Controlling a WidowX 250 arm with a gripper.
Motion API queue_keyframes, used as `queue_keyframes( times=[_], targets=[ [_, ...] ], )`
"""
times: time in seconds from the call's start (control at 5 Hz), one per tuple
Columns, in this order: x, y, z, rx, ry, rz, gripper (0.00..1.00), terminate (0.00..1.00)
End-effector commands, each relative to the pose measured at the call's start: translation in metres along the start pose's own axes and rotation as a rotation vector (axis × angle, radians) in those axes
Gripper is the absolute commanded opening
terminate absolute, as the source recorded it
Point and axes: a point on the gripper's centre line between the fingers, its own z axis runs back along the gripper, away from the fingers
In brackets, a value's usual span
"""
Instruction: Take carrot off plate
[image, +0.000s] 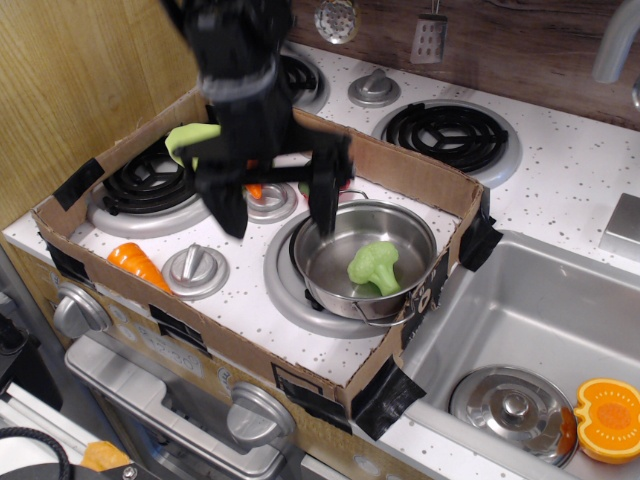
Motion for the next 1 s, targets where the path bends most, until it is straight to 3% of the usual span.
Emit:
queue_keyframes(
  times=[0.0, 0.2, 0.4, 0.8],
  targets=[
    [0.047, -0.005, 0.020, 0.080, -0.066, 0.189, 1.00, 0.00],
    [0.073, -0.005, 0.008, 0.073, -0.106, 0.171, 1.00, 0.00],
    [0.102, -0.002, 0.002, 0.095, -0.104, 0.181, 1.00, 0.00],
    [0.144, 0.014, -0.012, 0.168, -0.125, 0.143, 1.00, 0.00]
  ],
)
